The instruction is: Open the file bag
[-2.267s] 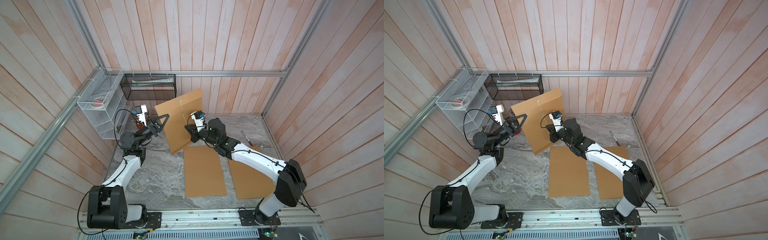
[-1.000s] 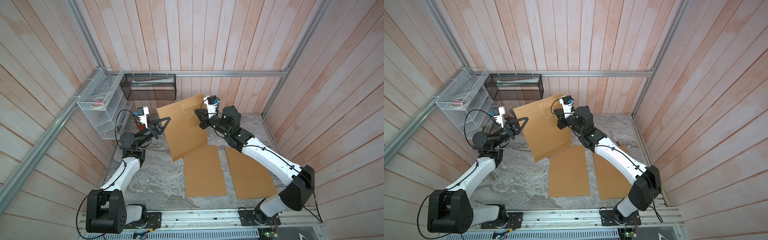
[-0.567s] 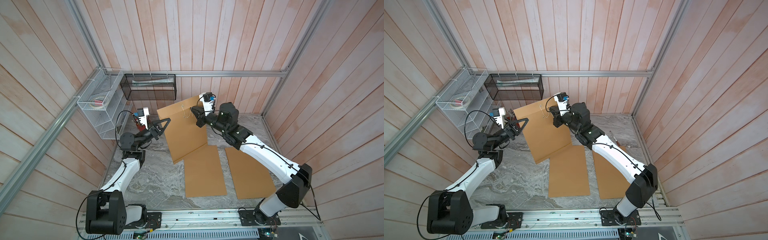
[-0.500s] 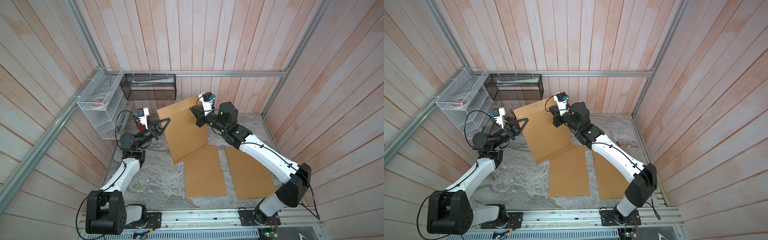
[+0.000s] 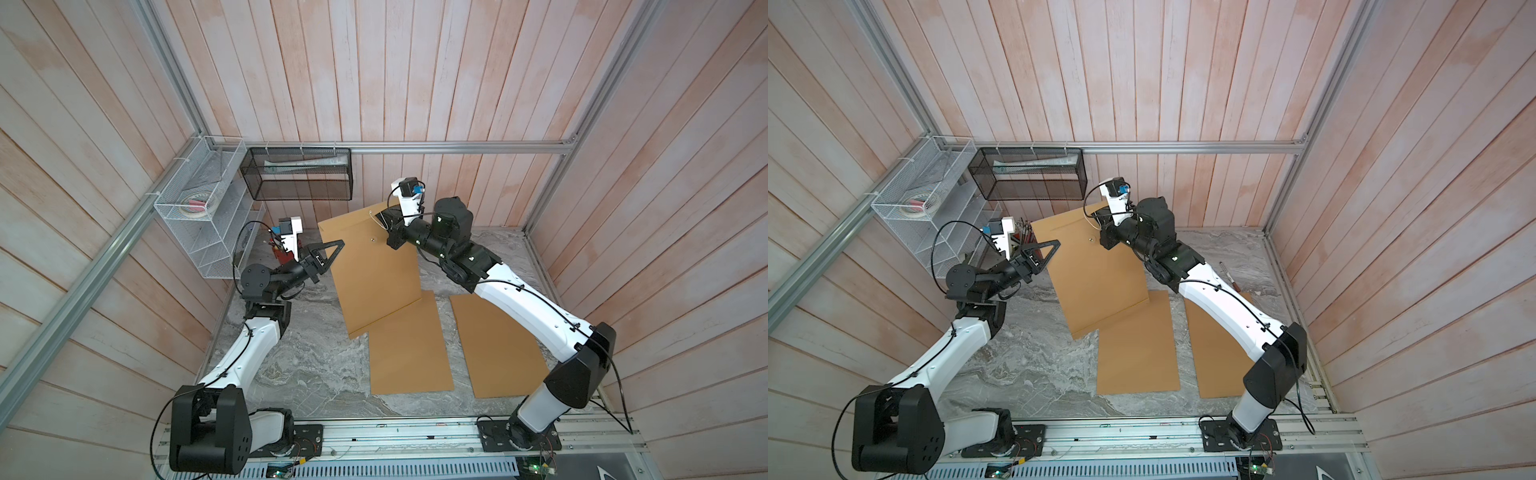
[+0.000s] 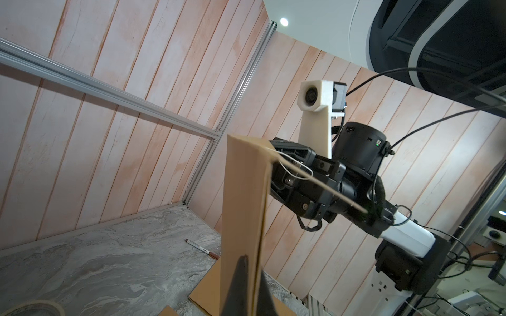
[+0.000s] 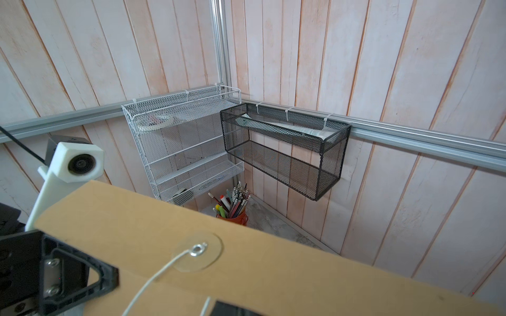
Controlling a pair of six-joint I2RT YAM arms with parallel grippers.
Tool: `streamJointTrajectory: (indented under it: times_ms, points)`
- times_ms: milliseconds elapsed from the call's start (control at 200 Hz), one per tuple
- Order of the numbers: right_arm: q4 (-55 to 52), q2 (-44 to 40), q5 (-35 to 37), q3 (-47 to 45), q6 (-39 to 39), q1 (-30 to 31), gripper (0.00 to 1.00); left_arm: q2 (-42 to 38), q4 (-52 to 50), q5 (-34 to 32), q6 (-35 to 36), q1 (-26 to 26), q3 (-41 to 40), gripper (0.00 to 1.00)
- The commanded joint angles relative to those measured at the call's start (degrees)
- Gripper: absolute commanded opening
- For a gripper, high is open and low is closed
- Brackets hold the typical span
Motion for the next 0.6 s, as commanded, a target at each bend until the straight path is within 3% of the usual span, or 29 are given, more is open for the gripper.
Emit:
streamJointTrajectory:
  times_ms: [0, 360, 475, 595]
  points:
    - [-1.54, 1.26, -1.3, 2.36, -0.69, 0.64, 0.0, -1.54, -1.72, 1.21, 2.69, -0.51, -0.69, 0.0]
    - [-2.35, -0.16, -0.25, 0.29, -0.65, 1.49, 0.0, -2.24, -4.41, -0.06, 5.03, -0.52, -0.22, 0.0]
    - [-1.79, -4.06, 1.15, -5.49, -0.64, 1.53, 0.18, -2.35, -6.5, -0.69, 7.23, -0.29, 0.87, 0.0]
    - [-0.92, -9.35, 3.92, -12.23, -1.21, 1.49, 0.29, -1.41, -7.28, 0.0, 8.09, 0.01, 2.12, 0.0]
